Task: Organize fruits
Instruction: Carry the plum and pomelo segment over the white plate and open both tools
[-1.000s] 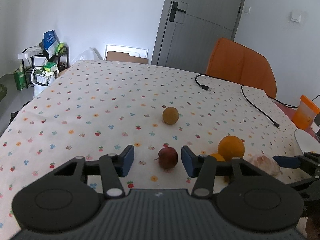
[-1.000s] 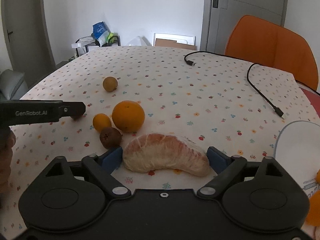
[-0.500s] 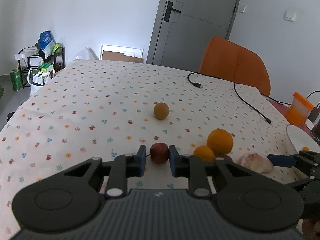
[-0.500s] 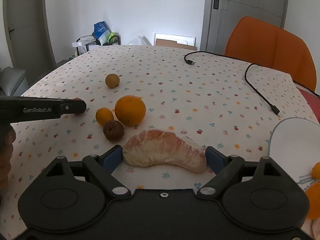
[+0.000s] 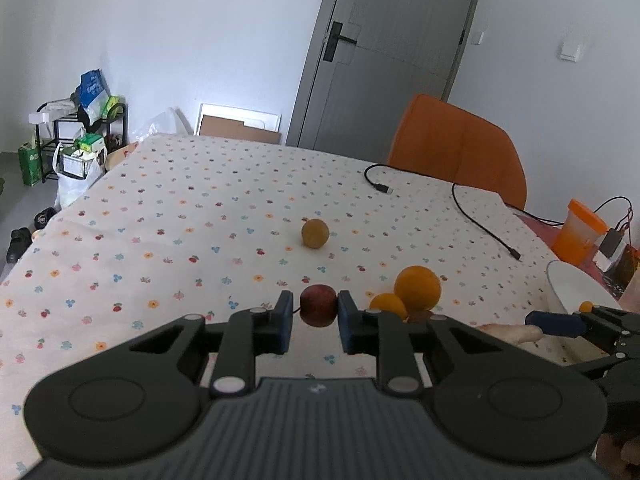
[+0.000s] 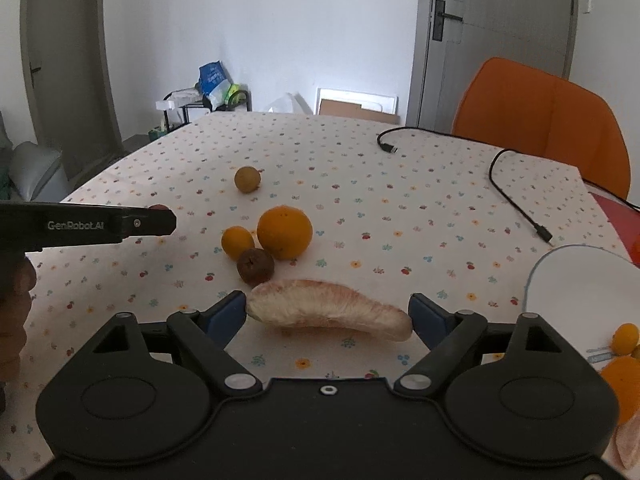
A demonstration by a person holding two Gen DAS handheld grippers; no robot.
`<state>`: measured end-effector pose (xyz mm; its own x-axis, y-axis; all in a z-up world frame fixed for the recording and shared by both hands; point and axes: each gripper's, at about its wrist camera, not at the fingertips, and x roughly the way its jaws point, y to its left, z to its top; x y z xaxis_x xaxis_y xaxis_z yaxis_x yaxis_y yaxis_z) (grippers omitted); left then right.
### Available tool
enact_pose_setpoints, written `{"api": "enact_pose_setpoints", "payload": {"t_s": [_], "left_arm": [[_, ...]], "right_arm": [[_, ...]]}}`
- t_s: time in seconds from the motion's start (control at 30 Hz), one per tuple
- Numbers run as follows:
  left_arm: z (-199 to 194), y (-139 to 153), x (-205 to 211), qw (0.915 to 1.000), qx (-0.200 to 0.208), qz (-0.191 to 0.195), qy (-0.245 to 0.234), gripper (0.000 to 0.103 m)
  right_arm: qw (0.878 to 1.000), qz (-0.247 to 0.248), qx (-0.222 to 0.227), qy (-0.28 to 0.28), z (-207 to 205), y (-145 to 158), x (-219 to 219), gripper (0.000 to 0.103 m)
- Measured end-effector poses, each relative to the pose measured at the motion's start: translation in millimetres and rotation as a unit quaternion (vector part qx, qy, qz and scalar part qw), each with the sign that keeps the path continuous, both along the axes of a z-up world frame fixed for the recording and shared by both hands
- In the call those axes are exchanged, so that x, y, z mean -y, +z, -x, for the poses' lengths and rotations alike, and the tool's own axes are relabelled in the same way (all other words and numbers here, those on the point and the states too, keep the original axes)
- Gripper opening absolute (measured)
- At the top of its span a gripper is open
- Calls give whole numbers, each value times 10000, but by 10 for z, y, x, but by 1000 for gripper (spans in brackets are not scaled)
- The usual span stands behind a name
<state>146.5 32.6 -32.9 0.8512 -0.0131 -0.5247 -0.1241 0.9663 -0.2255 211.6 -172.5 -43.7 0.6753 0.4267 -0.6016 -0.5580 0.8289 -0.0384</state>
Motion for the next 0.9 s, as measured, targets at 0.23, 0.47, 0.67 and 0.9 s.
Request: {"api": "enact_pose_setpoints", "payload": {"t_s": [0.23,0.47,0.67,0.9], "left_arm": [[55,77,118,9999,82,-65,-66,22],[46,144,294,9996,153,-155,-195,22],[14,210,443,9989,253,-167,-364,22],[-40,259,620,9975,334,-144,-609,21]], "right_arm": [[9999,-127,55,-22,89,23,75,84],[9993,-308,215,-77,155,127,235,84],[9980,-453,390,-215,178,244,423,84],[9963,-516,543,-418,174,335,622,84]]}}
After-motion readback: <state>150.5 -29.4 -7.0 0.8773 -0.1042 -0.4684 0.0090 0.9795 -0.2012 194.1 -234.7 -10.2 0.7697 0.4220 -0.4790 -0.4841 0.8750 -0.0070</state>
